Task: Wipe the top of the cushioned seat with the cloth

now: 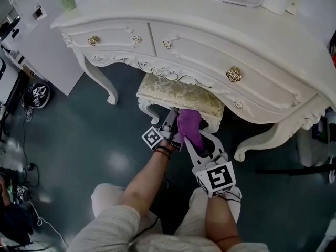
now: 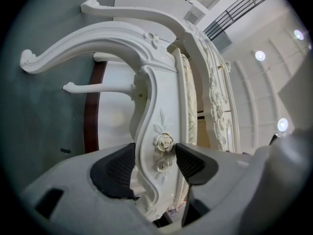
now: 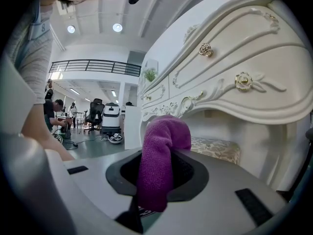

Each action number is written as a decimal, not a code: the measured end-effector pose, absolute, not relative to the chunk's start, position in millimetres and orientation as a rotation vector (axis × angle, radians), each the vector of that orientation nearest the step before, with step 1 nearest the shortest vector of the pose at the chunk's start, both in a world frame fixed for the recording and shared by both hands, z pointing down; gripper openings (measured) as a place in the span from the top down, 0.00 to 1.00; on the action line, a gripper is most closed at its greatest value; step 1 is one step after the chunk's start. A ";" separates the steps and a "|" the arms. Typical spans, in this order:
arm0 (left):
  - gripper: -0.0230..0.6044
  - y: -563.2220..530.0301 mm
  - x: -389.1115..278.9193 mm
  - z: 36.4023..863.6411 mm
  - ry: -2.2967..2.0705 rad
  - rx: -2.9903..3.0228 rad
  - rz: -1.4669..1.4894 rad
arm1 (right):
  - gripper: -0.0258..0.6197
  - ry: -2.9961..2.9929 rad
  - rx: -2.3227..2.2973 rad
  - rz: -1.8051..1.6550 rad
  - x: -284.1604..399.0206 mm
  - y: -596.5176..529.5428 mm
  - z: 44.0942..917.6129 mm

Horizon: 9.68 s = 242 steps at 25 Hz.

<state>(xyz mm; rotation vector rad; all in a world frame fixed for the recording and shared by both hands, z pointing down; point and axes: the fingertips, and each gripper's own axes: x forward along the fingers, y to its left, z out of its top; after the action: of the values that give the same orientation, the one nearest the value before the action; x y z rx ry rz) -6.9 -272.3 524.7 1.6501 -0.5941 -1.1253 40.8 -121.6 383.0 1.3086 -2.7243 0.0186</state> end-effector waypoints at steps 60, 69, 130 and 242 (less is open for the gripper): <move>0.47 -51.1 -76.1 490.5 -0.725 2.451 0.067 | 0.82 -1.982 1.448 0.087 122.4 -138.4 384.4; 0.35 -60.8 -145.7 513.2 -0.799 2.528 0.955 | 0.82 -1.776 1.468 0.113 135.9 -174.0 408.2; 0.33 -124.5 -157.9 510.8 -0.865 2.755 1.037 | 0.82 -1.805 1.377 0.065 11.2 -232.7 414.6; 0.38 -122.1 -151.7 518.7 -0.720 2.725 1.041 | 0.82 -1.821 1.418 0.124 143.0 -90.5 418.0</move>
<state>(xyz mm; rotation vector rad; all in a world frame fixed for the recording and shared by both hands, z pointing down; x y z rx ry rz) -151.7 -122.1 518.7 2.7253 -0.7198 1.0409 143.0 -90.5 418.0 1.4178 -1.8209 0.1241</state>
